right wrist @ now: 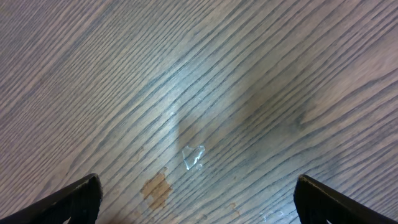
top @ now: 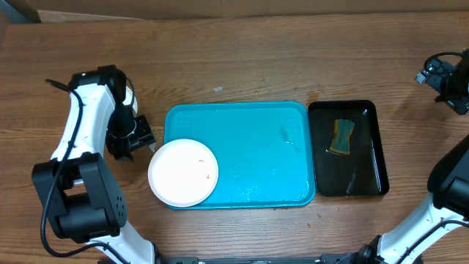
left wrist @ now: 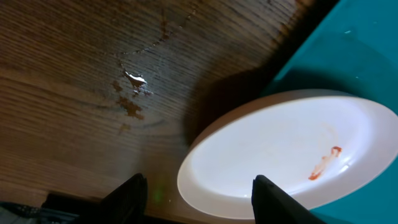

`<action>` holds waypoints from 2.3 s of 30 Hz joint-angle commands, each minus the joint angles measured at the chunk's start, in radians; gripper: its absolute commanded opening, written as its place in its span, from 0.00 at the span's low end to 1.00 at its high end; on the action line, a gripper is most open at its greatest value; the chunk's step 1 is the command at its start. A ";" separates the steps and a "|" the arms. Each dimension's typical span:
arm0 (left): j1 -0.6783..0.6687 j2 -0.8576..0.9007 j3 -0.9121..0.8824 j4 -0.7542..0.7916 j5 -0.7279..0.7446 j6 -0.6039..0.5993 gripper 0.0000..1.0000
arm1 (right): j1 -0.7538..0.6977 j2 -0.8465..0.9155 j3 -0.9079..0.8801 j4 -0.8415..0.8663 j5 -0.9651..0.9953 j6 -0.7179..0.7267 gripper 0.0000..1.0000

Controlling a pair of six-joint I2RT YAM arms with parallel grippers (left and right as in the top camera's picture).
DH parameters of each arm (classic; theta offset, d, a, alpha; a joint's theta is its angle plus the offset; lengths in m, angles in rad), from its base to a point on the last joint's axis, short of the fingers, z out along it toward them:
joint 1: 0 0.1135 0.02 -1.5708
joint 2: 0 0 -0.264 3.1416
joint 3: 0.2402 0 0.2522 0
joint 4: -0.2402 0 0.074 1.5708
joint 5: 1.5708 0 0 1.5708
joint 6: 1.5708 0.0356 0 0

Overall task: Clean dirty plates on tray and stack at the side
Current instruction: 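Move left gripper to the remaining white plate and grasp its edge, then slide the white plate rightward across the teal tray with left gripper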

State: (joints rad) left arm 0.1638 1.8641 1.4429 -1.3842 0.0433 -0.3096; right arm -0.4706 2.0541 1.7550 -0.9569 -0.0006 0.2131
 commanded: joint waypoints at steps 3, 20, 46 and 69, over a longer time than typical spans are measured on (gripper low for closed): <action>-0.001 -0.027 -0.122 0.070 -0.032 -0.032 0.54 | 0.002 -0.029 0.008 0.006 -0.001 0.008 1.00; -0.002 -0.027 -0.263 0.133 0.082 -0.008 0.49 | 0.002 -0.029 0.008 0.006 -0.001 0.008 1.00; -0.192 -0.027 -0.271 0.332 0.397 0.130 0.50 | 0.002 -0.029 0.008 0.006 -0.001 0.008 1.00; -0.241 -0.123 -0.156 0.058 0.041 -0.058 0.45 | 0.002 -0.029 0.008 0.006 -0.001 0.008 1.00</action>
State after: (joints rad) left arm -0.0826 1.7523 1.3201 -1.3418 0.1341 -0.3294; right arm -0.4706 2.0541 1.7550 -0.9573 -0.0002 0.2131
